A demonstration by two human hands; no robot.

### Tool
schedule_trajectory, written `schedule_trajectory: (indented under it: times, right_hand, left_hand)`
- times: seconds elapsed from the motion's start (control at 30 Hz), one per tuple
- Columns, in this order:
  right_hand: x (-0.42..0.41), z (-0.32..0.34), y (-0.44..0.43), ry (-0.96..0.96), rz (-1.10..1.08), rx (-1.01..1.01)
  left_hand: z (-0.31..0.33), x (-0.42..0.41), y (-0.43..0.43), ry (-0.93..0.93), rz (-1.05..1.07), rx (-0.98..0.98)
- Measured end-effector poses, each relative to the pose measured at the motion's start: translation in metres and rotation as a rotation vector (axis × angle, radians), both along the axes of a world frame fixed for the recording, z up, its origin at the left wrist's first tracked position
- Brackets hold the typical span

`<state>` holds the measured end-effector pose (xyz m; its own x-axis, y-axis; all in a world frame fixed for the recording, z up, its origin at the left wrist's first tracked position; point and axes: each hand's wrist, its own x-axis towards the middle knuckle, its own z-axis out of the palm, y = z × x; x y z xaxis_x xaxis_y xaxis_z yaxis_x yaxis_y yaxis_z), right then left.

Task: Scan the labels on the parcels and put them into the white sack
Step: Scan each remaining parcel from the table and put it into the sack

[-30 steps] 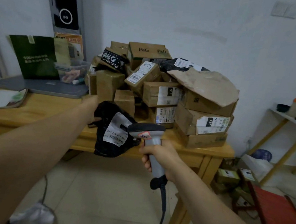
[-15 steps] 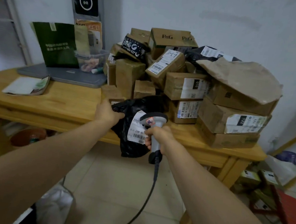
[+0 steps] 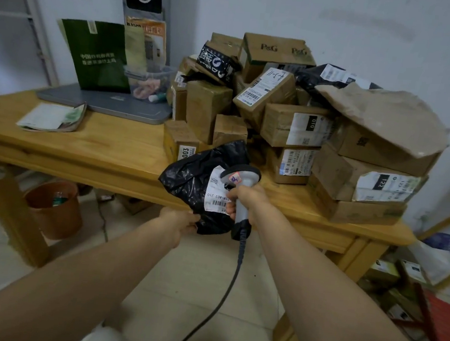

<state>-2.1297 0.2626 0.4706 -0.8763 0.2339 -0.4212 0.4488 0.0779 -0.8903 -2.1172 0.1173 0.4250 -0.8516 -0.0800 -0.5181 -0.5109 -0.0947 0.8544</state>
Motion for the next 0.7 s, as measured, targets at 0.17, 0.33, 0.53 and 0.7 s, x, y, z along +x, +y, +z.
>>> schedule_trajectory:
  times: [0.17, 0.33, 0.53, 0.7]
  right_hand:
    - [0.013, -0.001, 0.0, 0.052, -0.052, -0.063]
    - [0.048, 0.0, 0.0, 0.208, -0.082, -0.044]
    - [0.09, 0.009, 0.004, 0.315, 0.054, 0.097]
    - [0.106, 0.01, 0.01, 0.384, 0.143, 0.368]
  left_hand:
    - [0.02, -0.006, -0.01, 0.252, 0.03, -0.124]
    - [0.066, -0.017, -0.021, 0.312, -0.07, -0.287]
    - [0.096, -0.028, -0.039, 0.541, -0.231, -0.686]
    - [0.13, -0.028, -0.045, 0.759, -0.396, -1.086]
